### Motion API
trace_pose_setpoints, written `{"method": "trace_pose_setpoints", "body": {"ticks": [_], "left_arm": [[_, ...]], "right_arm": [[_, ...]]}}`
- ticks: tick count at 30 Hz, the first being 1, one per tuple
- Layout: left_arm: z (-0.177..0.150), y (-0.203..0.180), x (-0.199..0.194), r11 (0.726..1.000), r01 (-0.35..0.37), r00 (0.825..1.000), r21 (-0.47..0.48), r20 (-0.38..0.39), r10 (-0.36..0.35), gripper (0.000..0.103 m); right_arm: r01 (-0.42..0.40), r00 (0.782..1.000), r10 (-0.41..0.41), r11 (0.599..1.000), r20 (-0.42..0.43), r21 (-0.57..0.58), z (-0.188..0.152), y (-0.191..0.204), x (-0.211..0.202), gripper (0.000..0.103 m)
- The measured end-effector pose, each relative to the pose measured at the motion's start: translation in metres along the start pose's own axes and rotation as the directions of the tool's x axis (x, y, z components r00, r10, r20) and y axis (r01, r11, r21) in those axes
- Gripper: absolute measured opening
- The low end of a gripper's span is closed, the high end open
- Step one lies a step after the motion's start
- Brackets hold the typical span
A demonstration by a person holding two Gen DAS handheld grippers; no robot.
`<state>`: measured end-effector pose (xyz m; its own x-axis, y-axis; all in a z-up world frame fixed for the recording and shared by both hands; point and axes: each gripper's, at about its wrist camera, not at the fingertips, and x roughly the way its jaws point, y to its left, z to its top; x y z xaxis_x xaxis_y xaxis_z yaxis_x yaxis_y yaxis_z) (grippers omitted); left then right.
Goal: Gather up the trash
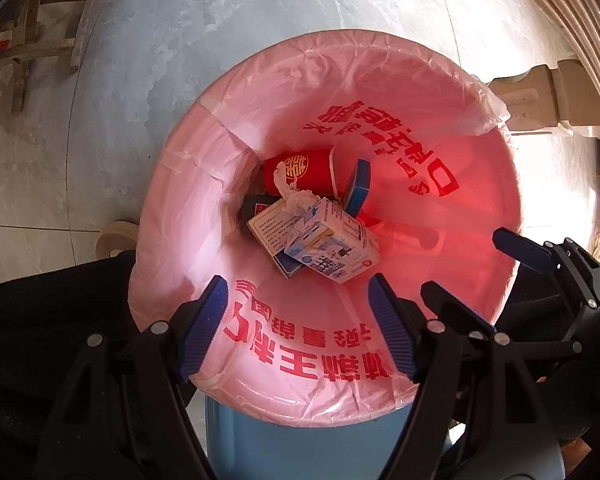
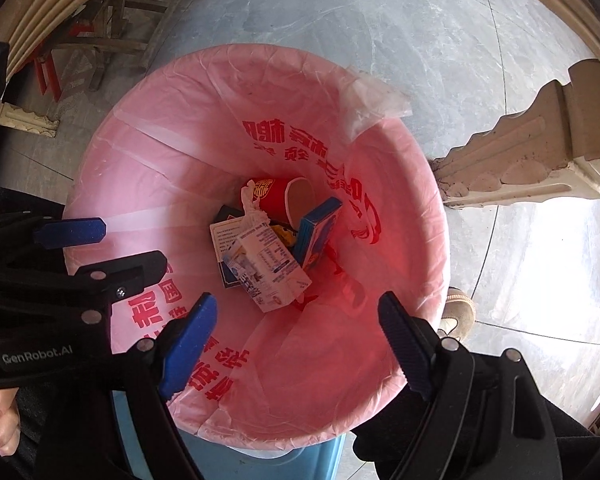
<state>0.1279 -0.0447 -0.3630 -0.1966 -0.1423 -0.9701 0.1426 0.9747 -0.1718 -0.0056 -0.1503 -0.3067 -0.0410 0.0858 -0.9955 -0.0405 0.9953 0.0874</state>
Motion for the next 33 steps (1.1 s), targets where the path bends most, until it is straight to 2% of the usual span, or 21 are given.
{"method": "trace_pose_setpoints", "body": {"ticks": [12,17,20,23,26,30,33], "left_arm": [[-0.01,-0.003,-0.014,0.999,-0.028,0.998,0.02,0.057,0.027,0.073],[-0.019,-0.01,-0.028,0.997,-0.064,0.992,0.052,0.116,0.058,0.075],[-0.027,-0.015,-0.05,0.997,-0.055,0.982,0.061,0.183,0.043,0.075],[-0.038,-0.016,-0.081,0.998,-0.038,0.96,0.049,0.28,0.023,0.075],[-0.052,-0.017,-0.11,0.999,-0.043,0.93,0.033,0.366,0.028,0.076],[-0.073,-0.024,-0.141,0.997,-0.078,0.884,0.028,0.465,0.056,0.077],[-0.088,-0.03,-0.162,0.997,-0.075,0.856,0.022,0.514,0.053,0.077]], "right_arm": [[0.02,0.999,-0.02,1.0,0.029,-0.001,-0.006,0.005,-0.012,0.081],[0.038,0.998,-0.037,0.999,0.056,-0.006,-0.015,0.011,-0.025,0.081],[0.054,0.996,-0.054,0.999,0.075,-0.002,-0.024,0.013,-0.036,0.081],[0.072,0.991,-0.074,0.997,0.115,0.016,-0.035,0.011,-0.054,0.085],[0.065,0.974,-0.078,0.996,0.211,0.069,-0.048,0.004,-0.086,0.085],[0.077,0.926,-0.115,0.99,0.359,0.12,-0.069,0.001,-0.138,0.086],[0.062,0.885,-0.124,0.987,0.449,0.151,-0.085,0.0,-0.173,0.088]]}}
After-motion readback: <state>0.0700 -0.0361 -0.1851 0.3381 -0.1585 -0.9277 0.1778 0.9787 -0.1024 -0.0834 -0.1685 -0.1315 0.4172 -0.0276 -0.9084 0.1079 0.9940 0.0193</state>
